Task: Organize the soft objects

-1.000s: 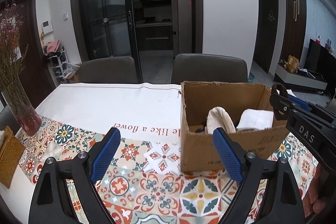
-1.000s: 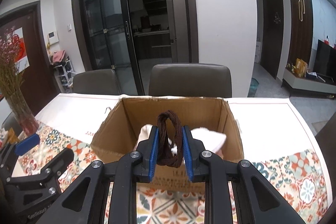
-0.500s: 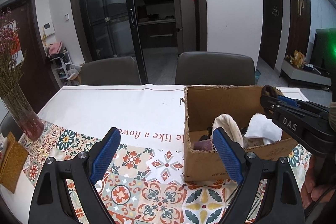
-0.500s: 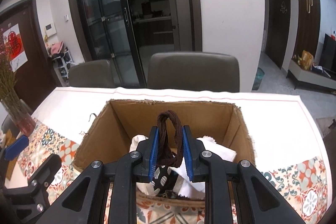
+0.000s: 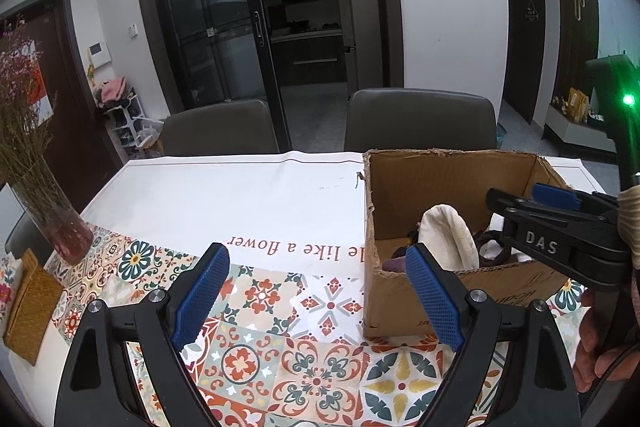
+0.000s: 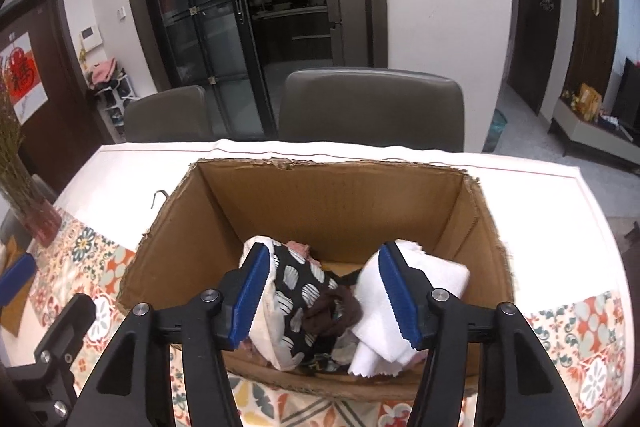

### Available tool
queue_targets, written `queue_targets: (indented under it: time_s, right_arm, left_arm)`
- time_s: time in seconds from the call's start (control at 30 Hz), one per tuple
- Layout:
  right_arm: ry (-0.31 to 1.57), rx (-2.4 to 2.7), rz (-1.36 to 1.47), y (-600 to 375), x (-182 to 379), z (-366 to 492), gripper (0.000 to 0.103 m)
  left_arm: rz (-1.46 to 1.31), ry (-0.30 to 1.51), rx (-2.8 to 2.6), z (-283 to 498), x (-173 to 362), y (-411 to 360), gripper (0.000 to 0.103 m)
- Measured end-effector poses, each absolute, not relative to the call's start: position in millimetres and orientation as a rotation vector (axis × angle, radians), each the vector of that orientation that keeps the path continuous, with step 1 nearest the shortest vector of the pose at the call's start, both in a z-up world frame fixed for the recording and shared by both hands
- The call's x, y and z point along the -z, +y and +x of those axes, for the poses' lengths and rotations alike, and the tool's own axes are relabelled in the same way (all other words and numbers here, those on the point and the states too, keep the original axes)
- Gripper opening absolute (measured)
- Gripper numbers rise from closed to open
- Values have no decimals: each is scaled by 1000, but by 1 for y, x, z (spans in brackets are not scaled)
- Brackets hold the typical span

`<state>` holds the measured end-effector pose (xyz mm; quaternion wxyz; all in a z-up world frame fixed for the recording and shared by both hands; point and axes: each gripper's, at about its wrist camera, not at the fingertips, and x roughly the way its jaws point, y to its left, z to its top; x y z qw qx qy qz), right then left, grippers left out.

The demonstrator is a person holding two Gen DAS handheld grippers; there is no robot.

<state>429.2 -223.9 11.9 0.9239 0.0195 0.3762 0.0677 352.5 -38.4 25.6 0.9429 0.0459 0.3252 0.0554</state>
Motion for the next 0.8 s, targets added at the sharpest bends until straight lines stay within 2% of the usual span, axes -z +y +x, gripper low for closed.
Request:
queue_targets:
  time_s: [0.1,0.43,0.5,0.8]
  right_arm:
    - [767,-126,46,-227,-17,421,63]
    - [695,-79,56,-239,-43,362,64]
    - [672,-68,61,-241,-51,342,71]
    - [586,-13,58,-249,-74,264,76]
  left_arm:
    - [78,665,-112,348,-27,-35,90]
    - [36,616,-92,310,-48,-30,93]
    - [39,594,-84,299,-54,-31,93]
    - [52,476,-37,236,-82,-41,100]
